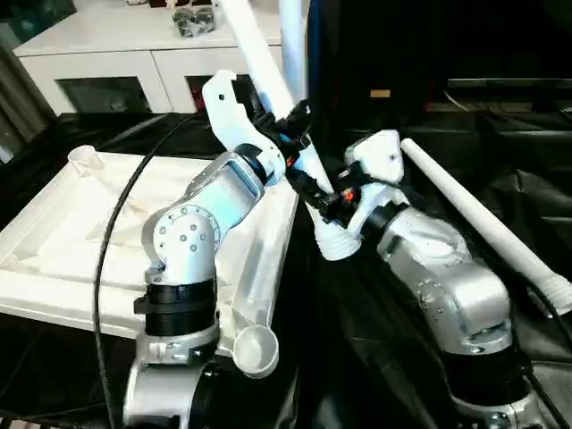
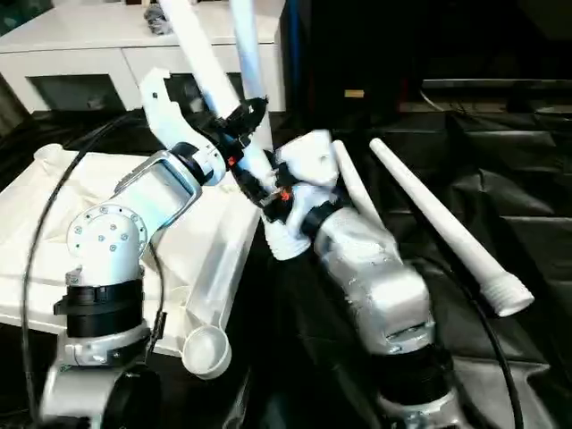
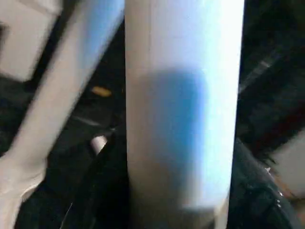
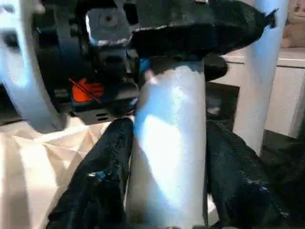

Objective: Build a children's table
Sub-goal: Pick table leg

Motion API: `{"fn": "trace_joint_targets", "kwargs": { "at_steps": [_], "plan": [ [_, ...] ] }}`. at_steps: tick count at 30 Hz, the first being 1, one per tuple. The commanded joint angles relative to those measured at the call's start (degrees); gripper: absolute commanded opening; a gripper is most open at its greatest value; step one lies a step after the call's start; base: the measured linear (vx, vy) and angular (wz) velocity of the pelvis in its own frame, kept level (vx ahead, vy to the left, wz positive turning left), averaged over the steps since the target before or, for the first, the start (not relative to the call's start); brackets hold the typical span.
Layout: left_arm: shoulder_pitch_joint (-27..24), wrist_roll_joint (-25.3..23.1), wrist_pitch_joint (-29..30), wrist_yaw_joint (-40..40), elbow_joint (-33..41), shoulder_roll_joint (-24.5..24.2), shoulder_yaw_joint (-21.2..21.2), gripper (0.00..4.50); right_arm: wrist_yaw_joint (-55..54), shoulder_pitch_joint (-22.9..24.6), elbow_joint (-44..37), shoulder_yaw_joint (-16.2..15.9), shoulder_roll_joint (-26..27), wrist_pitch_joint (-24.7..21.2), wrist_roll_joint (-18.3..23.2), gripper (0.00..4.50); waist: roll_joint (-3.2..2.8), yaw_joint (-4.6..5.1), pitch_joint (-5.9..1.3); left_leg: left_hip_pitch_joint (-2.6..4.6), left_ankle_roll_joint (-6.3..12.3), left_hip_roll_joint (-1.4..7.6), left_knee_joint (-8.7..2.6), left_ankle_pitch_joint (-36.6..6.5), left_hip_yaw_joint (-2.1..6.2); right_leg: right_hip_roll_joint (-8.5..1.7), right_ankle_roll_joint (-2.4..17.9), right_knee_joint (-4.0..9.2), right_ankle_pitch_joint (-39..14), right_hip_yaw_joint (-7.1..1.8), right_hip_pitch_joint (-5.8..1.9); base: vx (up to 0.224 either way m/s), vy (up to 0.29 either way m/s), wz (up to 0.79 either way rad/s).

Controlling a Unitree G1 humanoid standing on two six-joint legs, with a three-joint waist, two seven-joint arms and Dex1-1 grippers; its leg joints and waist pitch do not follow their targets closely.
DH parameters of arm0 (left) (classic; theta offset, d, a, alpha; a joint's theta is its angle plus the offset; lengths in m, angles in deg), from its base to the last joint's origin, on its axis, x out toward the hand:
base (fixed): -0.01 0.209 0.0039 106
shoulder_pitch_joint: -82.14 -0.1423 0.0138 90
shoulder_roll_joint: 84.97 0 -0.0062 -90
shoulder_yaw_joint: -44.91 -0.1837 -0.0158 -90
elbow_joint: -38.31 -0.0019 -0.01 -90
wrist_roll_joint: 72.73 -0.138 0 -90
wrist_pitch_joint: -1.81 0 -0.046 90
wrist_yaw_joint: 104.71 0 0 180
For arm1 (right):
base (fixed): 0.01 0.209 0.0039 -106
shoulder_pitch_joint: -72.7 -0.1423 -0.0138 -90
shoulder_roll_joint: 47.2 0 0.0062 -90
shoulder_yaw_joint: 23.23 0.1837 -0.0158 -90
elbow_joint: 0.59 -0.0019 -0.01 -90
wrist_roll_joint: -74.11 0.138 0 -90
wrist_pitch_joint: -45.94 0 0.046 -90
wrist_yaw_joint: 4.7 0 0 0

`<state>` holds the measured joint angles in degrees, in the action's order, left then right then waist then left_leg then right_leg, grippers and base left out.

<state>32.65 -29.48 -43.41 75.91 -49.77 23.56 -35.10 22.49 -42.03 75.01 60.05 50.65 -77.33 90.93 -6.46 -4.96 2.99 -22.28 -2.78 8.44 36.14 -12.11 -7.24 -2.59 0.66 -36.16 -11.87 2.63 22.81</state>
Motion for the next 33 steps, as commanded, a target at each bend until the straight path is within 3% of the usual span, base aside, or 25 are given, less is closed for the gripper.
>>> {"fn": "trace_joint_targets", "kwargs": {
  "at_steps": [1, 3, 7, 8, 11, 12, 13, 15, 18, 20, 26, 33],
  "plan": [
    [0.7, -1.0, -0.76, 5.24, -2.36, -2.75, 0.42, 1.84, 6.51, -1.41, -0.92, 0.12, -1.46, -0.11, 4.75, 2.73, 0.8, 0.13, -4.1, 0.17, 2.74, 3.11, -3.54, -1.74, 1.04, -4.77, 9.25, 4.23, -4.4, -2.8, -3.9, 0.0, 0.0, 0.0],
    [1.46, 0.53, -0.24, 12.77, -2.94, -5.93, -0.83, 1.84, 12.84, -1.7, 0.46, 1.32, -4.78, -2.49, 8.3, 2.98, 1.09, 0.15, -4.12, 0.18, 3.53, 3.03, -3.41, -1.71, 0.89, -4.82, 9.55, 4.21, -4.36, -2.84, -3.94, 0.0, 0.0, 0.0],
    [1.73, 3.88, 2.22, 21.83, -2.11, -9.69, -2.11, 1.84, 20.81, -2.84, 2.1, 1.34, -9.94, -6.51, 11.68, 3.29, 1.0, -0.09, -4.38, 0.34, 4.26, 3.21, -3.22, -0.17, 0.9, -5.06, 11.48, 3.66, -2.73, -2.76, -3.76, 0.0, 0.0, 0.0],
    [1.73, 3.88, 2.22, 21.83, -2.11, -9.69, -2.11, 1.84, 20.81, -2.84, 2.1, 1.34, -9.94, -6.51, 11.68, 3.37, 1.47, -0.03, -4.4, 0.34, 4.42, 3.21, -3.21, 0.11, 0.79, -4.92, 11.75, 3.62, -2.43, -2.71, -3.85, 0.0, 0.0, 0.0],
    [1.39, 6.22, 4.0, 28.63, -0.82, -11.96, -3.61, 1.83, 26.77, -3.83, 3.55, 0.92, -13.24, -9.03, 14.75, 3.57, 1.52, -0.3, -4.31, 0.34, 5.04, 3.3, -3.16, -0.23, 0.59, -5.16, 12.81, 3.71, -3.51, -2.71, -3.61, 0.0, 0.0, 0.0],
    [1.39, 6.22, 4.0, 28.63, -0.82, -11.96, -3.61, 1.83, 26.77, -3.83, 3.55, 0.92, -13.24, -9.03, 14.75, 3.79, 1.6, -0.27, -4.25, 0.3, 5.14, 3.28, -3.18, -0.37, 0.57, -5.16, 12.88, 3.75, -3.8, -2.7, -3.58, 0.0, 0.0, 0.0],
    [1.28, 6.57, 4.4, 29.69, -0.47, -12.2, -4.0, 1.83, 27.51, -4.08, 3.78, 0.96, -13.68, -9.39, 15.35, 3.82, 2.18, -0.26, -4.21, 0.25, 5.19, 3.34, -3.28, -0.64, 0.46, -5.23, 12.95, 3.93, -4.52, -2.66, -3.68, 0.0, 0.0, 0.0],
    [0.8, 6.68, 4.47, 32.59, 0.45, -12.78, -5.3, 1.83, 29.96, -5.13, 4.27, 0.99, -14.63, -12.04, 18.19, 3.88, 1.98, -0.42, -4.23, 0.37, 5.45, 3.42, -3.26, -0.83, 0.37, -5.35, 13.18, 3.85, -5.75, -2.66, -3.6, 0.0, 0.0, 0.0],
    [-0.11, 7.44, 4.89, 35.9, 2.43, -13.03, -6.88, 1.83, 31.94, -6.72, 5.67, -0.09, -15.6, -15.7, 19.68, 3.93, 2.51, -0.37, -3.98, 0.34, 5.67, 3.42, -3.43, -1.44, 0.05, -5.29, 12.7, 4.05, -8.33, -2.6, -3.49, 0.0, 0.0, 0.0],
    [-0.19, 7.72, 4.95, 36.46, 2.8, -13.07, -7.13, 1.83, 32.55, -7.08, 6.09, -0.61, -15.88, -16.21, 19.61, 3.93, 2.37, -0.32, -4.02, 0.39, 5.39, 3.46, -3.43, -1.42, -0.01, -5.28, 12.34, 4.12, -9.33, -2.55, -3.33, 0.0, 0.0, 0.0],
    [0.17, 8.26, 5.11, 37.63, 3.09, -13.25, -7.14, 1.83, 33.78, -7.57, 6.91, -2.0, -16.35, -18.97, 20.62, 3.93, 2.94, -0.36, -3.97, 0.57, 3.97, 3.5, -3.67, -2.73, -0.22, -5.22, 11.4, 4.36, -11.03, -2.58, -3.08, 0.0, 0.0, 0.0],
    [-0.42, 6.26, 4.31, 40.4, 3.04, -15.06, -8.64, 1.83, 33.96, -8.3, 7.62, -1.5, -17.19, -22.06, 22.16, 3.93, 2.76, -0.44, -4.02, 0.45, 3.66, 3.47, -3.68, -2.43, -0.22, -5.29, 11.28, 4.26, -10.07, -2.61, -3.15, 0.0, 0.0, 0.0]
  ]
}}
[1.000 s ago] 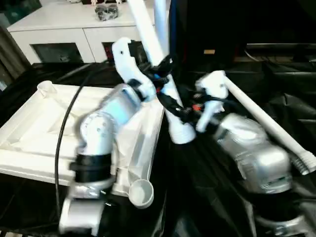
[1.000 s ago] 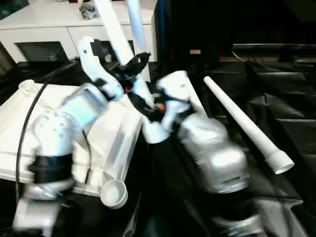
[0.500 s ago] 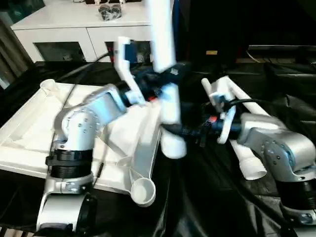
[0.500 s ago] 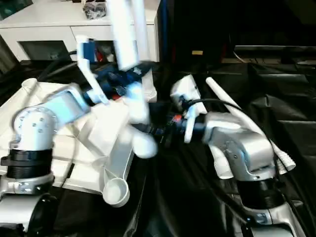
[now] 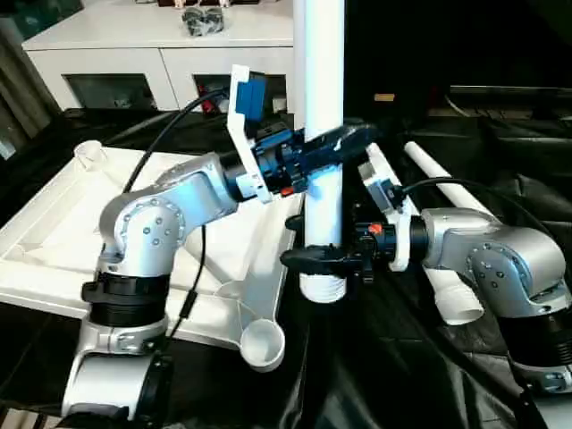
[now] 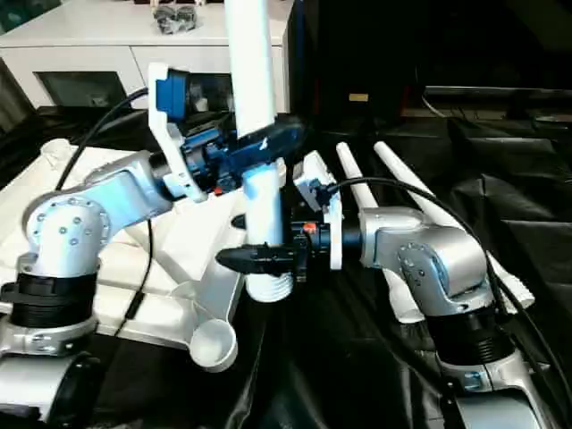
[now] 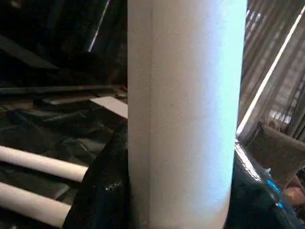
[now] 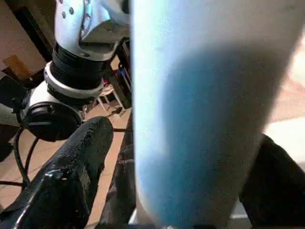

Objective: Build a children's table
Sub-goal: Pick table leg

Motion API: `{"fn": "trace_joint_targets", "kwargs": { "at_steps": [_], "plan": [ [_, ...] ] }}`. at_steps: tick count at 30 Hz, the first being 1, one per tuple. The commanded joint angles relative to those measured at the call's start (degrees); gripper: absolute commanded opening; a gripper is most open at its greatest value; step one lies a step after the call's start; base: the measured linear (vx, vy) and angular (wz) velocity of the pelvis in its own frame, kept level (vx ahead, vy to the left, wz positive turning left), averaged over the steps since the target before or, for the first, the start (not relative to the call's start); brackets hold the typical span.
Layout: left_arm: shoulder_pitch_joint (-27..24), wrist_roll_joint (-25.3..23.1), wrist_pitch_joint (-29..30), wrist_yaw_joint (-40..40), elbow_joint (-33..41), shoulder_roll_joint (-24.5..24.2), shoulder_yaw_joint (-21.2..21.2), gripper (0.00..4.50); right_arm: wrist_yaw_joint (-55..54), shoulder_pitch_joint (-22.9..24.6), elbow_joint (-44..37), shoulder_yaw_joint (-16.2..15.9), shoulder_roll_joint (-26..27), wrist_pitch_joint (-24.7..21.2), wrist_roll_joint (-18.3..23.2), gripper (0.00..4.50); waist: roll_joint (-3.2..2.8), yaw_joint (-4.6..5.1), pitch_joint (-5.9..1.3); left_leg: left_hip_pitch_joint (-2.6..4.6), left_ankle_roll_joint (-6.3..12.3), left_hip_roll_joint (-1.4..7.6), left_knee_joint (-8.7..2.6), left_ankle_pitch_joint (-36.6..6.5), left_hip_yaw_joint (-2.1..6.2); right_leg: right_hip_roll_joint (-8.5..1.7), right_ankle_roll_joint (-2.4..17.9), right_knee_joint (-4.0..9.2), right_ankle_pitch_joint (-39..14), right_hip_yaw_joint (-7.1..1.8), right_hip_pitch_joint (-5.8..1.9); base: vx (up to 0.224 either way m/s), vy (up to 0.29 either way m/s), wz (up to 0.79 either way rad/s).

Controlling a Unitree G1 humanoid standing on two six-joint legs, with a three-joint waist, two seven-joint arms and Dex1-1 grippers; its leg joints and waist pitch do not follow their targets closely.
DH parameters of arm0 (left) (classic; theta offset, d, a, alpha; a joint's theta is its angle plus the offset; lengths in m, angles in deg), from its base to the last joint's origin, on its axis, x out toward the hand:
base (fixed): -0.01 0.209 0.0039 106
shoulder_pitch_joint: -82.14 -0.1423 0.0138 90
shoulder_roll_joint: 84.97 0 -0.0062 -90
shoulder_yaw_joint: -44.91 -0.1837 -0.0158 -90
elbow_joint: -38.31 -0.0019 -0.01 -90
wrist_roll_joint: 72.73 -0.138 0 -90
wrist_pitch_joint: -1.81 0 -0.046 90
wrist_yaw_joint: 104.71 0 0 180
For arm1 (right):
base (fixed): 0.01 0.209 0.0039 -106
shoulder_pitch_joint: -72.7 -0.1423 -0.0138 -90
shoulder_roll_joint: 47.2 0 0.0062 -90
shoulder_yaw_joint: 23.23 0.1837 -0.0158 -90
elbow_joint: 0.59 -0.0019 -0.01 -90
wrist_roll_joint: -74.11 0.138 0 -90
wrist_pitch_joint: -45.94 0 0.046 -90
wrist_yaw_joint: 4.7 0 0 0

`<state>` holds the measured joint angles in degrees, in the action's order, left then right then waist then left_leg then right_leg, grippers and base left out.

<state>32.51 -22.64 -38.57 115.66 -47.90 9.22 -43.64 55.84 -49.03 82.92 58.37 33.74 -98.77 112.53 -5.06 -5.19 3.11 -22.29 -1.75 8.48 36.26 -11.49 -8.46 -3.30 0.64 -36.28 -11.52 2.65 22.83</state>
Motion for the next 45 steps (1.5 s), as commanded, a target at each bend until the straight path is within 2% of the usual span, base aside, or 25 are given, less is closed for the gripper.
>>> {"fn": "trace_joint_targets", "kwargs": {
  "at_steps": [1, 2, 3, 5, 6, 11, 12, 13, 17, 25, 35, 38, 40, 42, 44, 45],
  "plan": [
    [-0.25, -0.95, -0.75, 1.14, 1.06, -1.22, -0.47, 1.83, 0.63, -1.33, -0.21, 0.31, -0.71, -0.75, 0.36, 3.93, 1.48, -0.2, -4.13, 0.44, 2.55, 3.44, -3.8, -3.08, 0.99, -4.59, 11.21, 4.41, -10.33, -2.65, -3.21, 0.0, 0.0, 0.0],
    [-0.25, -0.95, -0.75, 1.14, 1.06, -1.22, -0.47, 1.83, 0.63, -1.33, -0.21, 0.31, -0.71, -0.75, 0.36, 3.93, 1.48, -0.21, -4.15, 0.43, 2.55, 3.41, -3.81, -3.01, 0.98, -4.58, 11.19, 4.36, -10.24, -2.65, -3.24, 0.0, 0.0, 0.0],
    [-0.24, -1.19, -0.9, 1.38, 0.94, -1.53, -0.69, 1.83, 0.43, -1.37, -0.14, 0.43, -0.87, -0.9, 0.35, 3.93, 1.14, -0.26, -4.15, 0.45, 2.32, 3.39, -3.77, -3.17, 1.01, -4.64, 11.37, 4.33, -10.24, -2.65, -3.23, 0.0, 0.0, 0.0],
    [-0.18, -1.24, -1.0, 1.54, 0.8, -1.62, -0.72, 1.83, 0.11, -1.34, -0.17, 0.31, -0.98, -1.14, 0.21, 3.93, 1.32, -0.17, -4.14, 0.41, 2.29, 3.4, -3.79, -3.3, 0.98, -4.58, 11.44, 4.39, -10.11, -2.63, -3.25, 0.0, 0.0, 0.0],
    [-0.07, -1.31, -1.1, 1.68, 0.62, -1.63, -0.78, 1.83, -0.08, -1.3, -0.16, 0.03, -1.15, -1.22, 0.02, 3.93, 1.16, -0.21, -4.16, 0.44, 2.27, 3.42, -3.8, -3.23, 1.02, -4.59, 11.59, 4.33, -9.88, -2.62, -3.26, 0.0, 0.0, 0.0],
    [0.35, -1.9, -1.68, 2.11, 0.11, -1.36, -1.06, 1.83, -1.0, -1.07, 0.33, -1.18, -0.99, -0.95, -0.82, 3.93, 1.29, -0.17, -4.13, 0.46, 1.96, 3.4, -3.83, -3.8, 0.98, -4.59, 11.58, 4.47, -10.52, -2.63, -3.29, 0.0, 0.0, 0.0],
    [0.46, -1.99, -1.76, 2.17, 0.05, -1.31, -1.13, 1.83, -1.31, -1.16, 0.62, -1.29, -0.8, -0.88, -1.01, 3.93, 1.12, -0.17, -4.13, 0.43, 1.86, 3.41, -3.84, -3.8, 1.03, -4.59, 11.68, 4.41, -10.25, -2.61, -3.29, 0.0, 0.0, 0.0],
    [0.5, -2.03, -1.8, 2.21, 0.06, -1.29, -1.18, 1.83, -1.48, -1.21, 0.77, -1.3, -0.7, -0.86, -1.07, 3.75, 1.15, -0.16, -4.14, 0.44, 1.87, 3.39, -3.83, -3.76, 1.03, -4.57, 11.73, 4.41, -10.11, -2.61, -3.29, 0.0, 0.0, 0.0],
    [0.61, -2.12, -1.95, 2.2, 0.09, -1.17, -1.24, 1.83, -2.33, -1.47, 1.51, -1.01, -0.17, -0.82, -1.33, 3.53, 1.19, -0.17, -4.18, 0.44, 1.85, 3.41, -3.82, -3.8, 1.0, -4.61, 12.07, 4.38, -9.54, -2.62, -3.3, 0.0, 0.0, 0.0],
    [0.52, -2.05, -1.92, 2.04, 0.59, -0.53, -1.37, 1.83, -3.32, -1.78, 2.67, -1.12, 0.59, -0.29, -1.79, 2.77, 1.18, -0.15, -4.18, 0.45, 2.06, 3.46, -3.83, -3.62, 1.0, -4.6, 12.36, 4.28, -8.59, -2.62, -3.34, 0.0, 0.0, 0.0],
    [0.6, -2.19, -1.88, 1.88, 0.5, -0.34, -1.56, 1.83, -3.62, -1.45, 3.06, -1.45, 0.75, 0.23, -1.93, 2.07, 1.09, -0.18, -4.2, 0.47, 1.86, 3.48, -3.86, -3.94, 1.04, -4.61, 12.34, 4.26, -8.72, -2.61, -3.33, 0.0, 0.0, 0.0],
    [0.47, -2.7, -2.09, 2.12, 0.64, -0.36, -1.71, 1.83, -3.72, -1.32, 3.08, -1.44, 0.9, 0.4, -1.98, 2.0, 1.11, -0.17, -4.17, 0.43, 1.9, 3.48, -3.86, -3.94, 1.03, -4.63, 12.44, 4.27, -8.51, -2.64, -3.34, 0.0, 0.0, 0.0],
    [0.28, -3.59, -2.68, 1.6, 0.66, -0.39, -1.85, 2.39, -3.93, -1.12, 3.02, -1.27, 1.01, 0.65, -2.04, 1.97, 1.19, -0.15, -4.18, 0.44, 1.97, 3.51, -3.87, -3.87, 1.04, -4.61, 12.37, 4.26, -8.43, -2.64, -3.35, 0.0, 0.0, 0.0],
    [0.09, -0.85, -1.67, 1.71, 0.97, 0.25, -0.14, 2.55, -4.36, -0.74, 2.71, -0.97, 1.22, 0.96, -2.0, 1.96, 1.19, -0.18, -4.19, 0.43, 1.99, 3.46, -3.83, -3.77, 0.99, -4.66, 12.49, 4.24, -8.42, -2.65, -3.37, 0.0, 0.0, 0.0],
    [0.08, -0.64, -1.61, 1.7, 1.01, 0.3, 0.01, 2.55, -4.39, -0.72, 2.68, -0.95, 1.24, 0.98, -1.99, 1.96, 1.18, -0.18, -4.16, 0.42, 1.94, 3.46, -3.82, -3.9, 0.98, -4.67, 12.73, 4.28, -8.58, -2.63, -3.33, 0.0, 0.0, 0.0],
    [0.07, -0.01, -1.56, 1.56, 1.27, 0.53, 0.51, 2.87, -4.5, -0.56, 2.58, -0.8, 1.27, 1.19, -1.98, 1.95, 1.22, -0.18, -4.17, 0.4, 1.97, 3.43, -3.81, -3.85, 0.96, -4.65, 12.72, 4.28, -8.56, -2.64, -3.37, 0.0, 0.0, 0.0]
  ]
}}
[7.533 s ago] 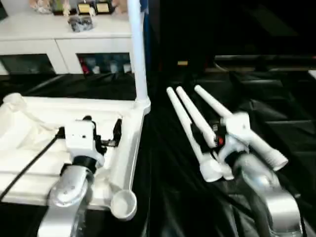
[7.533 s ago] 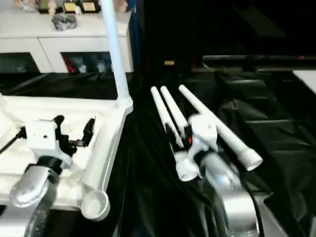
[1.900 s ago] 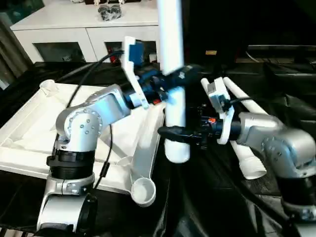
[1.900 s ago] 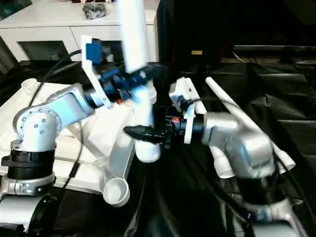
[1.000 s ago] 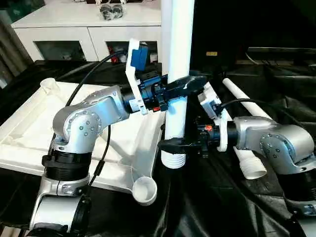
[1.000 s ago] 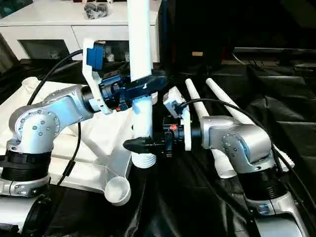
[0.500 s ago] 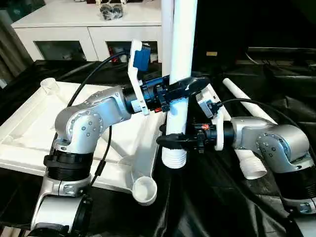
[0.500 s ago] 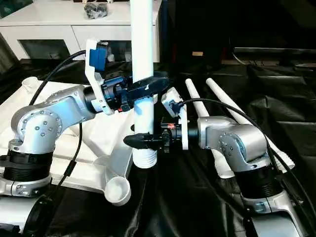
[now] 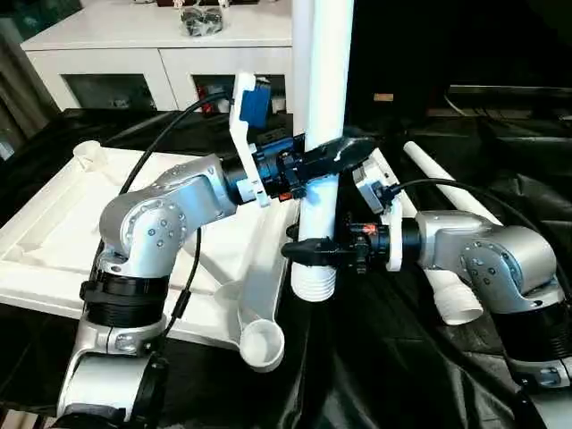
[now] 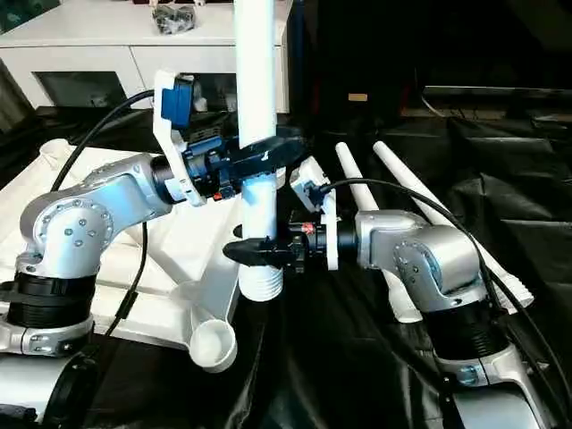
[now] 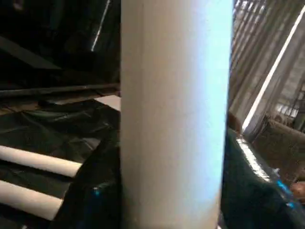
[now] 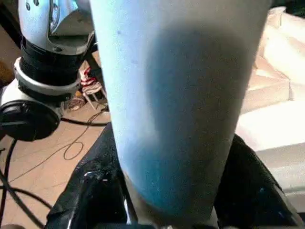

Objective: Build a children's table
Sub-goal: Pick table leg

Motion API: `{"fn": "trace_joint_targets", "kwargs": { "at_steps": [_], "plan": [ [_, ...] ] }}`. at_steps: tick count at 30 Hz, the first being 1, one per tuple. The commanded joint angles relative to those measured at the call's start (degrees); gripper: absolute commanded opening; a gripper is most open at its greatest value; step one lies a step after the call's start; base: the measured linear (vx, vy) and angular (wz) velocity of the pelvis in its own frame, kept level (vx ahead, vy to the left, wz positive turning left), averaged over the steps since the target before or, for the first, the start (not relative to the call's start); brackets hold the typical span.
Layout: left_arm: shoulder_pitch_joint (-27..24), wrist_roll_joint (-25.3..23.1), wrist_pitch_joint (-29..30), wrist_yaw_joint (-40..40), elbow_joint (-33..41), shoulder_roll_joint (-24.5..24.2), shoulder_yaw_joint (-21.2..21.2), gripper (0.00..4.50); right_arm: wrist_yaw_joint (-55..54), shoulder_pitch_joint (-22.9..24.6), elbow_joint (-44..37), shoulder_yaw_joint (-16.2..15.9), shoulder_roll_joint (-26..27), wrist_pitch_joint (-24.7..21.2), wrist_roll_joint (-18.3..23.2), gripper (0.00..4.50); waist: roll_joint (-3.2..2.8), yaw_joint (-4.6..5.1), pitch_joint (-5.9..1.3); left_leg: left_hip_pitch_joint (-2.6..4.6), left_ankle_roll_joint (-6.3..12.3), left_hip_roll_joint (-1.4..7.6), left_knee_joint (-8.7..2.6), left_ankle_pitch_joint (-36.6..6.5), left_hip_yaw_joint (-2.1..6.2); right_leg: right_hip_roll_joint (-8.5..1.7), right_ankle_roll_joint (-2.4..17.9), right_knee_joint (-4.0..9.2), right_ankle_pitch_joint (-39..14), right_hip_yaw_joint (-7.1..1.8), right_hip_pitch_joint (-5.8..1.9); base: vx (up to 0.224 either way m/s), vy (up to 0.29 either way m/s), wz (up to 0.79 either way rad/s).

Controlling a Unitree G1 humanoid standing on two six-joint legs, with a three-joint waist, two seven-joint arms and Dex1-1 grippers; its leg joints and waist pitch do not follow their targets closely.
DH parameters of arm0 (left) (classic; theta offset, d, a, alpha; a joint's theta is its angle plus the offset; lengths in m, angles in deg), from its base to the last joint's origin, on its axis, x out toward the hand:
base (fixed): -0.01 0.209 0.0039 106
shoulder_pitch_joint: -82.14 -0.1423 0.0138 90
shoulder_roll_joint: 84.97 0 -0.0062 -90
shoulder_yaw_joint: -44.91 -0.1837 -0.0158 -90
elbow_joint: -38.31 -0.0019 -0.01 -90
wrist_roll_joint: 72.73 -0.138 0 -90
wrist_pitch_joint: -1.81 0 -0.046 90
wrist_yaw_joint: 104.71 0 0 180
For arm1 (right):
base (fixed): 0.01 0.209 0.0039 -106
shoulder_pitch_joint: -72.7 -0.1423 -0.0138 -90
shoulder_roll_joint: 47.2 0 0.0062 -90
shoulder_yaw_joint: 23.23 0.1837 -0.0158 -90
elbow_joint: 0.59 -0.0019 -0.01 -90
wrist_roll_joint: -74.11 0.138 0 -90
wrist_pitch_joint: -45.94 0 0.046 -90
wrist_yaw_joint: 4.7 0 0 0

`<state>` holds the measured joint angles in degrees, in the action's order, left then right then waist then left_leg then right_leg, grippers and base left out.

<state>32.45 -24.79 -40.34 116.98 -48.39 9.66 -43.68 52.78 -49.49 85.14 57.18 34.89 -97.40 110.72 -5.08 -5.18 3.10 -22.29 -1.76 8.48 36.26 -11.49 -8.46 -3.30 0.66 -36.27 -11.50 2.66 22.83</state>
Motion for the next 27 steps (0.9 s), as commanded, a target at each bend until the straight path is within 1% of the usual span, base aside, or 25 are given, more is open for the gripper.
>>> {"fn": "trace_joint_targets", "kwargs": {
  "at_steps": [1, 2, 3, 4, 5, 6, 7, 8, 9, 10, 13, 14, 15, 16, 17, 18, 19, 20, 21, 22, 23, 24, 25, 26, 27],
  "plan": [
    [0.12, 0.05, -2.55, -1.67, 1.64, 0.79, 0.99, 2.87, -2.08, 0.34, -0.16, 1.15, 0.63, 0.43, 0.14, 1.95, 1.16, -0.23, -4.17, 0.44, 2.04, 3.43, -3.81, -3.83, 1.01, -4.63, 12.66, 4.24, -8.63, -2.62, -3.33, 0.0, 0.0, 0.0],
    [0.21, -0.54, -4.26, -2.89, 1.08, 1.62, 1.95, 2.95, -2.51, 0.59, -0.51, 1.86, 1.18, 1.0, 0.45, 1.94, 1.14, -0.22, -4.12, 0.37, 2.1, 3.52, -3.86, -3.92, 1.02, -4.64, 12.57, 4.34, -8.6, -2.66, -3.32, 0.0, 0.0, 0.0],
    [0.42, -0.23, -5.17, -3.91, 0.48, 2.39, 3.21, 2.99, -3.05, 0.74, -0.87, 2.58, 1.77, 1.35, 0.81, 1.94, 0.68, -0.11, -4.13, 0.34, 1.91, 3.54, -3.83, -4.24, 1.07, -4.67, 12.64, 4.53, -8.2, -2.61, -3.35, 0.0, 0.0, 0.0],
    [0.47, 0.06, -5.38, -4.1, 0.41, 2.64, 3.63, 2.99, -3.17, 0.78, -0.96, 2.76, 1.9, 1.45, 0.87, 1.94, 0.85, -0.08, -4.2, 0.33, 1.89, 3.53, -3.84, -4.22, 1.1, -4.64, 12.72, 4.4, -7.8, -2.58, -3.46, 0.0, 0.0, 0.0],
    [0.87, 2.12, -6.72, -5.5, 0.22, 4.29, 6.44, 2.99, -4.08, 1.04, -1.59, 4.05, 2.87, 2.12, 1.36, 1.93, 0.53, -0.16, -4.21, 0.32, 1.88, 3.47, -3.83, -4.27, 1.16, -4.68, 12.83, 4.3, -7.41, -2.58, -3.48, 0.0, 0.0, 0.0],
    [1.08, 2.96, -7.21, -6.17, 0.38, 4.95, 7.59, 2.99, -4.5, 1.17, -1.87, 4.64, 3.24, 2.34, 1.59, 1.93, 0.8, -0.12, -4.21, 0.27, 1.74, 3.4, -3.81, -4.58, 1.08, -4.72, 12.99, 4.39, -7.43, -2.56, -3.53, 0.0, 0.0, 0.0],
    [1.34, 3.42, -8.06, -7.05, 0.43, 5.56, 8.67, 2.99, -4.91, 1.31, -2.16, 5.2, 3.52, 2.48, 1.85, 1.92, 0.8, -0.12, -4.21, 0.27, 1.74, 3.4, -3.81, -4.58, 1.08, -4.72, 12.99, 4.39, -7.43, -2.56, -3.53, 0.0, 0.0, 0.0],
    [1.67, 3.68, -9.21, -8.18, 0.34, 6.08, 9.92, 2.99, -5.34, 1.56, -2.64, 5.88, 3.77, 2.77, 2.17, 1.91, 0.46, -0.04, -4.23, 0.29, 1.57, 3.38, -3.82, -5.2, 1.21, -4.61, 12.84, 4.53, -7.3, -2.49, -3.63, 0.0, 0.0, 0.0],
    [2.27, 3.99, -10.38, -9.03, -0.21, 6.04, 11.84, 2.99, -6.4, 2.02, -3.65, 7.1, 4.03, 2.96, 2.65, 1.91, -0.26, -0.15, -4.24, 0.33, 1.63, 3.39, -3.8, -5.11, 1.32, -4.61, 12.68, 4.44, -7.06, -2.45, -3.6, 0.0, 0.0, 0.0],
    [2.4, 3.97, -10.64, -8.98, -0.37, 5.81, 12.26, 2.99, -6.73, 2.17, -4.01, 7.41, 4.03, 2.98, 2.72, 1.91, -0.16, -0.13, -4.22, 0.36, 1.69, 3.41, -3.86, -5.13, 1.34, -4.52, 12.37, 4.55, -7.09, -2.43, -3.56, 0.0, 0.0, 0.0],
    [2.46, 2.95, -11.07, -9.25, -1.08, 3.92, 13.19, 2.99, -7.84, 2.96, -6.3, 8.91, 3.67, 2.53, 3.54, 1.91, -0.15, -0.08, -4.31, 0.39, 2.1, 3.27, -3.83, -4.37, 1.31, -4.41, 11.85, 4.46, -6.85, -2.41, -3.56, 0.0, 0.0, 0.0],
    [2.3, 2.75, -11.23, -9.2, -1.16, 3.16, 13.63, 2.99, -8.44, 3.32, -7.24, 9.63, 3.63, 2.26, 3.86, 1.91, -0.46, -0.02, -4.29, 0.45, 1.83, 3.22, -3.84, -4.79, 1.35, -4.32, 11.3, 4.5, -7.89, -2.37, -3.54, 0.0, 0.0, 0.0],
    [1.96, 1.95, -11.46, -9.68, -1.07, 2.2, 14.07, 2.99, -9.24, 3.86, -8.45, 10.36, 3.39, 1.97, 3.95, 1.91, -0.46, -0.03, -4.28, 0.5, 1.78, 3.22, -3.88, -4.89, 1.36, -4.37, 11.18, 4.58, -8.29, -2.39, -3.51, 0.0, 0.0, 0.0],
    [1.25, -0.35, -12.12, -10.42, -0.59, 0.87, 13.83, 2.99, -10.05, 4.64, -9.9, 10.94, 2.98, 1.84, 3.75, 1.91, -0.37, -0.02, -4.17, 0.51, 1.61, 3.33, -4.02, -5.15, 1.4, -4.32, 10.64, 4.7, -9.39, -2.39, -3.45, 0.0, 0.0, 0.0],
    [1.02, -0.88, -12.32, -10.52, -0.39, 0.61, 13.7, 2.99, -10.24, 4.84, -10.22, 11.01, 2.87, 1.86, 3.63, 1.91, -0.18, 0.06, -4.18, 0.48, 1.5, 3.36, -4.04, -5.25, 1.39, -4.32, 10.02, 4.69, -10.09, -2.42, -3.46, 0.0, 0.0, 0.0],
    [-1.55, -6.02, -13.38, -12.04, 1.55, -2.07, 12.38, 2.99, -12.5, 7.09, -13.47, 11.02, 1.54, 2.66, 1.07, 1.91, -0.25, -0.06, -4.25, 0.5, 1.28, 3.79, -4.24, -4.3, 1.67, -4.45, 9.15, 4.51, -9.37, -2.5, -3.46, 0.0, 0.0, 0.0],
    [-3.93, -11.37, -15.45, -14.02, 2.76, -4.05, 10.63, 2.99, -14.6, 8.93, -15.54, 10.32, 0.82, 3.93, -1.66, 1.91, -0.25, -0.06, -4.25, 0.5, 1.28, 3.79, -4.24, -4.3, 1.67, -4.45, 9.15, 4.51, -9.37, -2.5, -3.46, 0.0, 0.0, 0.0],
    [-6.26, -15.47, -17.69, -15.72, 3.66, -5.17, 9.62, 2.99, -17.13, 10.58, -16.99, 9.08, 0.36, 5.85, -5.33, 1.91, -0.07, 0.14, -4.16, 0.3, 0.79, 3.85, -4.37, -3.39, 1.66, -4.39, 7.1, 4.61, -8.96, -2.54, -3.31, 0.0, 0.0, 0.0],
    [-8.47, -18.02, -18.72, -17.51, 4.34, -5.78, 9.24, 2.99, -20.23, 11.89, -17.78, 8.01, 0.65, 7.51, -8.81, 1.91, -0.18, 0.41, -4.17, 0.44, 0.41, 3.56, -4.26, -3.59, 1.36, -4.24, 6.8, 4.73, -9.55, -2.52, -3.21, 0.0, 0.0, 0.0],
    [-12.28, -23.56, -22.23, -21.27, 5.36, -6.2, 8.8, 2.99, -26.42, 13.74, -18.44, 8.36, 3.84, 8.09, -11.57, 1.91, 0.09, 0.59, -4.15, 0.38, -0.23, 3.36, -4.26, -3.71, 1.19, -4.3, 6.63, 4.92, -10.61, -2.54, -3.08, 0.0, 0.0, 0.0],
    [-12.68, -23.88, -22.44, -21.76, 5.55, -6.08, 8.89, 2.99, -27.05, 14.0, -18.54, 8.37, 4.24, 8.52, -11.95, 1.91, -0.1, 0.96, -4.03, 0.35, -0.74, 3.28, -4.5, -4.85, 1.11, -4.24, 6.38, 5.15, -12.87, -2.5, -2.98, 0.0, 0.0, 0.0],
    [-15.31, -25.35, -23.09, -24.68, 6.61, -5.11, 9.65, 2.99, -30.29, 15.81, -18.81, 7.84, 6.34, 12.43, -14.92, 1.9, 0.12, 0.9, -4.17, 0.59, -0.92, 3.27, -4.5, -6.14, 1.15, -4.35, 6.54, 5.15, -14.55, -2.55, -2.87, 0.0, 0.0, 0.0],
    [-15.31, -25.35, -23.09, -24.68, 6.61, -5.11, 9.65, 2.99, -30.29, 15.81, -18.81, 7.84, 6.34, 12.43, -14.92, 1.9, -0.02, 0.87, -4.23, 0.61, -0.98, 3.45, -4.53, -6.19, 1.17, -4.47, 6.72, 5.18, -14.37, -2.58, -2.75, 0.0, 0.0, 0.0],
    [-17.73, -27.77, -24.93, -27.04, 7.64, -4.24, 9.68, 2.99, -31.8, 17.6, -19.11, 6.96, 7.52, 16.55, -17.28, 1.9, 0.23, 0.95, -4.02, 0.55, -1.04, 3.7, -4.78, -7.45, 1.25, -4.42, 6.9, 5.37, -14.85, -2.55, -2.54, 0.0, 0.0, 0.0],
    [-20.52, -30.05, -25.9, -29.1, 9.37, -3.57, 9.24, 2.99, -33.45, 19.4, -19.54, 5.62, 8.02, 20.12, -20.13, 1.9, 0.15, 1.03, -3.89, 0.49, -1.0, 3.75, -4.89, -8.05, 1.3, -4.43, 6.96, 5.3, -14.77, -2.59, -2.58, 0.0, 0.0, 0.0]
  ]
}}
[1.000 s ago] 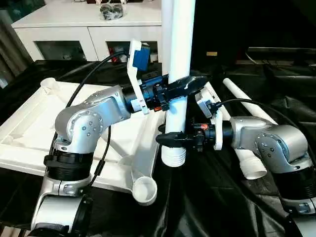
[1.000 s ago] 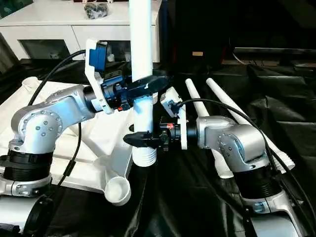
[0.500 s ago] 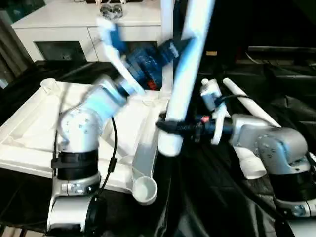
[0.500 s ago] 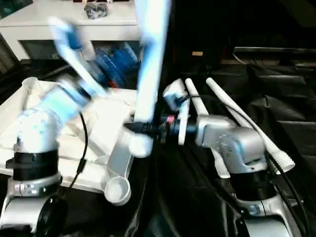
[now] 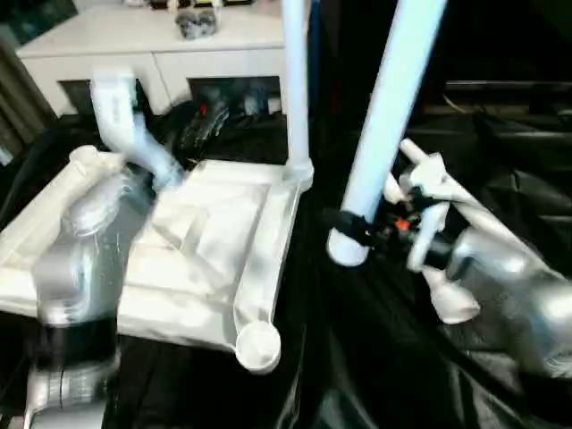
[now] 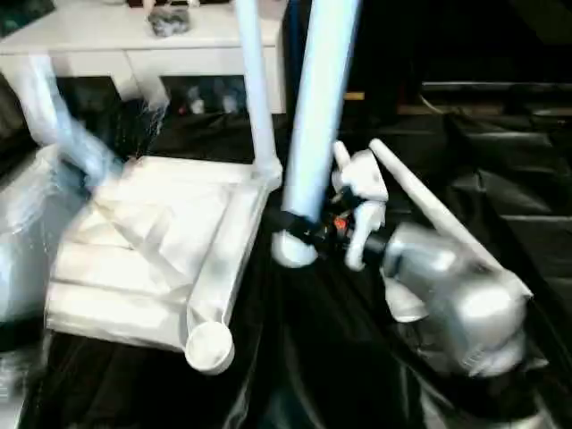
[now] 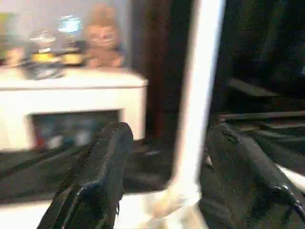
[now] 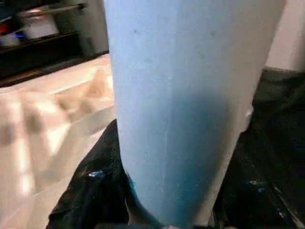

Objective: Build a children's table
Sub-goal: Pick table leg

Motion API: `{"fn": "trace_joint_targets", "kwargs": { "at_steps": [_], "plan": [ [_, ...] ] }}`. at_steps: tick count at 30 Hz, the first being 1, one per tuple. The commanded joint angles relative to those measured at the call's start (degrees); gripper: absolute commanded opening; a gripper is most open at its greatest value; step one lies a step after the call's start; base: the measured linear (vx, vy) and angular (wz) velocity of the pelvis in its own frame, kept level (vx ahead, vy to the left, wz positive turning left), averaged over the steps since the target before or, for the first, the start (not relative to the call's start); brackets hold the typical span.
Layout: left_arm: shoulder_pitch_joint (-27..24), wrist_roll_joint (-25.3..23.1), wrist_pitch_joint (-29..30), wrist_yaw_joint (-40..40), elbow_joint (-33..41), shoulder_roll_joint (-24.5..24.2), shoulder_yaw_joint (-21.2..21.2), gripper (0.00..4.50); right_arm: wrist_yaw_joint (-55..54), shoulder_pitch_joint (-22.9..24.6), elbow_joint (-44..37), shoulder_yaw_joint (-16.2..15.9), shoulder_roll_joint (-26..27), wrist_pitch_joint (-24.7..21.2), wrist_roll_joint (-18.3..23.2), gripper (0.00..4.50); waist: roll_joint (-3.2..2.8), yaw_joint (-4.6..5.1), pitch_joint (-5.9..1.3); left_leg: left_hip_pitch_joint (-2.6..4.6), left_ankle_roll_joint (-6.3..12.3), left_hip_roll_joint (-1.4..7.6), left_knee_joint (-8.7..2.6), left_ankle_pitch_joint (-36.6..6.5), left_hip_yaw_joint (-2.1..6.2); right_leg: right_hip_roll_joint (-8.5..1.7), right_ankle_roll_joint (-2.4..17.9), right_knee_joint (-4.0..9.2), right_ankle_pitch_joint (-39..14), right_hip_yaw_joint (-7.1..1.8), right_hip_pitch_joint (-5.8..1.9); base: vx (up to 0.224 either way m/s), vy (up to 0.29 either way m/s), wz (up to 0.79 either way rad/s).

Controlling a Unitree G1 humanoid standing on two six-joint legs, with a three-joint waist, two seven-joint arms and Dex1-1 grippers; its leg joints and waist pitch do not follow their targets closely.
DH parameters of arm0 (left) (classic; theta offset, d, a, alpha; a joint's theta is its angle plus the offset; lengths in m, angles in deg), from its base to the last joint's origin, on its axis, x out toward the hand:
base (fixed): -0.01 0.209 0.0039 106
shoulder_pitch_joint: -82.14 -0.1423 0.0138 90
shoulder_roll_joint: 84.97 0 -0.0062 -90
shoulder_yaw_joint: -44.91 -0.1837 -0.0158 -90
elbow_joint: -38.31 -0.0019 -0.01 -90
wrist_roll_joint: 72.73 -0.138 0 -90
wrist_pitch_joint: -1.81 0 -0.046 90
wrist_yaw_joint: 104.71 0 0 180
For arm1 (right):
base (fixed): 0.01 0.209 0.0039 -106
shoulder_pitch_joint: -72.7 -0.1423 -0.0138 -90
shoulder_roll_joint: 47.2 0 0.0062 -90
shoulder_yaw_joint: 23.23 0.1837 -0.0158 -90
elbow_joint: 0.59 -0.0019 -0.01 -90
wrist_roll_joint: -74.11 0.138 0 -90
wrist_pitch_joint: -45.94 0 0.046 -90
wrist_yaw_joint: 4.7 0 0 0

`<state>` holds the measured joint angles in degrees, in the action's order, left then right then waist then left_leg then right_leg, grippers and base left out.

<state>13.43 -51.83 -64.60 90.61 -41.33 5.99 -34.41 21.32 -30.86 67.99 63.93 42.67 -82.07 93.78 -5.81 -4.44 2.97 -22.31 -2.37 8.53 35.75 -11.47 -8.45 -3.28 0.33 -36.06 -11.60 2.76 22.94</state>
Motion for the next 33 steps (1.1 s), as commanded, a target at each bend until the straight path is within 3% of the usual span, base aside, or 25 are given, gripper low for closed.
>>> {"fn": "trace_joint_targets", "kwargs": {
  "at_steps": [1, 2, 3, 4, 5, 9, 12, 15, 16, 17, 18, 20, 21, 22, 23, 24, 25, 26, 27, 28, 29, 30, 31, 32, 33],
  "plan": [
    [-1.51, -3.01, -1.63, -2.73, 2.3, 0.1, -0.03, 2.99, -2.0, 0.77, -2.39, -1.13, 0.24, 4.78, -3.18, 1.9, 1.11, 0.25, -3.71, 0.44, -0.33, 3.87, -4.54, -8.38, 1.31, -4.5, 7.05, 5.01, -13.95, -2.71, -2.7, 0.0, 0.0, 0.0],
    [-4.01, -6.14, -3.83, -4.08, 3.6, 0.29, -1.11, 2.99, -3.72, 2.28, -2.75, -2.02, 0.93, 7.23, -5.26, 1.9, 0.91, 0.28, -3.74, 0.56, -0.24, 3.75, -4.53, -8.7, 1.29, -4.44, 7.0, 4.98, -14.03, -2.7, -2.64, 0.0, 0.0, 0.0],
    [-8.31, -10.38, -6.08, -6.75, 6.41, 0.88, -3.64, 2.99, -9.01, 4.54, -3.05, -3.13, 2.03, 11.83, -9.95, 1.9, 2.17, 0.39, -3.49, 0.12, 0.12, 3.96, -4.86, -8.75, 1.31, -4.62, 6.15, 5.22, -14.23, -2.82, -2.75, 0.0, 0.0, 0.0],
    [-9.51, -11.64, -7.02, -7.58, 7.01, 1.16, -4.49, 2.99, -10.73, 5.18, -2.93, -3.31, 2.43, 13.64, -11.36, 1.9, 1.71, 0.32, -3.57, 0.12, 0.09, 3.89, -4.86, -8.53, 1.31, -4.73, 5.96, 5.09, -14.19, -2.79, -2.72, 0.0, 0.0, 0.0],
    [-10.43, -11.89, -6.81, -7.91, 7.45, 1.39, -5.31, 2.99, -12.05, 5.92, -2.86, -2.12, 3.77, 14.62, -11.09, 1.9, 2.16, 0.56, -3.56, 0.41, 0.08, 3.86, -4.87, -9.41, 1.15, -4.53, 5.65, 5.42, -14.6, -2.86, -2.37, 0.0, 0.0, 0.0],
    [-12.06, -14.31, -8.01, -9.39, 7.43, 2.45, -7.02, 2.99, -16.05, 8.24, -2.25, 2.29, 8.01, 16.58, -10.55, 1.9, 2.11, 0.68, -3.16, 0.69, -0.56, 3.72, -5.42, -14.59, 1.39, -4.34, 5.29, 5.73, -18.33, -2.97, -2.02, 0.0, 0.0, 0.0],
    [-12.11, -13.7, -7.97, -9.58, 7.26, 3.84, -7.19, 2.99, -20.61, 10.41, -1.93, 6.0, 10.52, 13.66, -9.97, 1.9, 1.91, 1.19, -3.08, 1.02, -1.78, 3.6, -5.68, -17.48, 1.61, -4.22, 4.77, 5.91, -19.12, -3.06, -1.95, 0.0, 0.0, 0.0],
    [-12.6, -14.79, -8.07, -10.02, 7.22, 4.22, -8.12, 2.99, -21.33, 11.88, -0.99, 5.03, 10.19, 15.11, -10.98, 1.9, 2.1, 1.58, -3.22, 0.46, -1.63, 3.47, -5.53, -15.54, 1.67, -4.31, 5.06, 5.71, -15.43, -3.1, -2.13, 0.0, 0.0, 0.0],
    [-12.68, -14.91, -8.07, -10.05, 7.2, 4.26, -8.35, 2.99, -21.32, 12.13, -0.89, 4.77, 10.17, 15.2, -11.13, 1.9, 2.42, 1.74, -3.67, -0.78, 0.37, 3.02, -4.76, -6.8, 1.52, -3.91, 6.84, 5.28, -5.39, -2.83, -2.04, 0.0, 0.0, 0.0],
    [-12.68, -14.94, -8.07, -10.05, 7.17, 4.28, -8.43, 2.99, -21.3, 12.22, -0.84, 4.57, 10.11, 15.16, -11.29, 1.9, 2.42, 1.74, -3.67, -0.78, 0.37, 3.02, -4.76, -6.8, 1.52, -3.91, 6.84, 5.28, -5.39, -2.83, -2.04, 0.0, 0.0, 0.0],
    [-12.45, -15.32, -7.54, -10.02, 6.96, 4.12, -8.96, 2.99, -21.0, 12.4, -0.62, 3.49, 9.67, 14.55, -12.16, 1.9, 2.01, 1.96, -5.02, -1.85, 6.08, 1.47, -2.48, 6.77, 0.88, -3.12, 9.84, 4.42, 11.55, -1.61, -1.17, 0.0, 0.0, 0.0],
    [-12.22, -16.01, -7.15, -10.09, 6.77, 4.1, -9.37, 2.99, -20.59, 12.44, -0.42, 3.07, 9.82, 14.21, -12.95, 1.9, 1.89, 1.99, -5.67, -2.35, 9.83, 0.83, -1.68, 8.7, 0.74, -3.12, 11.38, 4.32, 16.15, -1.09, -0.71, 0.0, 0.0, 0.0],
    [-12.26, -15.4, -7.39, -9.86, 7.02, 4.68, -9.22, 2.99, -20.01, 12.29, -0.32, 2.26, 9.51, 13.51, -13.64, 1.9, 1.68, 2.13, -5.8, -3.02, 13.27, 0.76, -1.11, 4.81, 0.65, -3.2, 12.37, 5.63, 10.04, -0.27, 0.12, -0.08, 0.005, 0.06],
    [-12.26, -15.62, -6.36, -10.23, 7.06, 4.76, -9.28, 2.99, -19.79, 12.23, -0.32, 1.93, 9.33, 13.76, -13.92, 1.9, 1.35, 2.07, -5.66, -2.52, 13.1, 1.15, -1.27, 0.19, 0.7, -3.31, 11.97, 6.18, 2.49, 0.03, 0.2, -0.08, 0.005, 0.06],
    [-12.26, -15.78, -5.77, -10.44, 7.07, 4.77, -9.32, 2.99, -19.7, 12.2, -0.32, 1.8, 9.25, 13.93, -14.04, 1.9, 0.55, 2.57, -4.26, -0.56, 9.87, 2.4, -2.57, -15.65, 0.93, -3.2, 8.72, 7.51, -20.78, 0.88, 0.61, -0.093, 0.022, 0.05],
    [-12.43, -15.5, -7.54, -10.02, 6.95, 5.1, -9.15, 2.99, -19.83, 12.04, -0.29, 1.68, 9.6, 13.17, -13.16, 1.9, 0.64, 3.24, -3.52, 0.37, 7.14, 2.88, -3.0, -23.04, 1.16, -2.84, 5.54, 8.04, -30.28, 1.4, 0.81, -0.109, 0.036, -0.03],
    [-12.69, -15.13, -8.43, -9.76, 7.27, 5.37, -8.98, 2.99, -19.38, 11.86, -0.37, 1.34, 9.8, 12.55, -12.31, 1.9, 0.02, 4.42, -1.39, 1.84, -0.46, 4.26, -5.51, -41.7, 2.72, -1.6, -2.55, 9.01, -39.93, 3.45, 1.32, -0.109, 0.036, -0.03],
    [-12.69, -15.13, -8.43, -9.76, 7.27, 5.37, -8.98, 2.99, -19.38, 11.86, -0.37, 1.34, 9.8, 12.55, -12.31, 1.9, 0.02, 4.42, -1.39, 1.84, -0.46, 4.26, -5.51, -41.7, 2.72, -1.6, -2.55, 9.01, -39.93, 3.45, 1.32, -0.1, 0.036, -0.07],
    [-12.86, -15.57, -7.77, -10.04, 7.53, 5.28, -8.98, 2.99, -18.74, 11.68, -0.36, 0.88, 9.77, 12.32, -11.59, 1.9, -0.27, 1.27, -1.64, 0.68, -1.26, 11.0, -12.5, -50.23, -1.53, -1.37, 0.49, -7.29, -18.48, 2.3, -3.61, -0.115, 0.0, -0.18],
    [-12.91, -15.75, -7.25, -10.42, 7.6, 5.33, -8.84, 2.99, -18.42, 11.48, -0.2, 0.72, 9.73, 12.74, -11.43, 1.9, -0.82, -0.91, -0.59, -0.06, -0.41, 11.66, -14.09, -51.64, -4.2, -1.38, 1.15, -10.02, -16.64, 2.26, -3.48, -0.115, 0.0, -0.18],
    [-12.92, -15.78, -7.18, -10.48, 7.61, 5.34, -8.82, 2.99, -18.37, 11.45, -0.18, 0.7, 9.73, 12.81, -11.41, 1.9, 1.45, -2.18, -1.12, 3.81, -3.24, 11.07, -9.89, -47.44, -8.67, -2.03, -0.2, -7.71, -28.88, -1.36, -0.22, -0.06, -0.087, -0.31],
    [-13.0, -16.25, -7.35, -10.91, 7.64, 5.19, -8.77, 2.99, -18.02, 11.01, 0.26, 0.24, 9.26, 13.52, -11.84, 1.9, 5.34, -0.26, -1.44, 7.5, -6.1, 7.27, -1.1, -42.12, -8.01, -2.6, -5.07, 1.13, -45.69, -4.03, 4.7, 0.031, -0.094, -0.38],
    [-13.02, -16.26, -7.38, -10.91, 7.62, 5.19, -8.74, 2.99, -17.81, 10.83, 0.47, 0.01, 9.05, 13.74, -12.45, 1.9, 4.72, -2.44, -1.01, -1.4, 1.9, 2.35, 8.62, -13.76, -1.43, -12.84, -13.24, 8.99, -63.39, -11.96, 0.07, 0.031, -0.094, -0.38],
    [-13.03, -16.25, -7.35, -10.84, 7.64, 5.17, -8.76, 2.99, -17.74, 10.72, 0.61, -0.02, 9.02, 13.72, -12.75, 1.9, 4.91, -2.37, -1.85, -3.95, 3.35, 0.78, 10.4, -6.0, 2.09, -12.69, -13.27, 7.77, -60.64, -13.01, -1.91, 0.048, -0.019, -0.32],
    [-13.07, -16.17, -7.3, -10.81, 7.76, 5.26, -8.73, 2.99, -17.71, 10.51, 0.87, 0.2, 9.09, 13.6, -12.76, 1.9, 5.32, -2.84, -2.83, -6.11, 2.97, 0.59, 7.3, -3.33, 4.06, -10.56, -13.97, 4.48, -43.12, -10.57, -3.6, 0.0, 0.0, 0.0]
  ]
}}
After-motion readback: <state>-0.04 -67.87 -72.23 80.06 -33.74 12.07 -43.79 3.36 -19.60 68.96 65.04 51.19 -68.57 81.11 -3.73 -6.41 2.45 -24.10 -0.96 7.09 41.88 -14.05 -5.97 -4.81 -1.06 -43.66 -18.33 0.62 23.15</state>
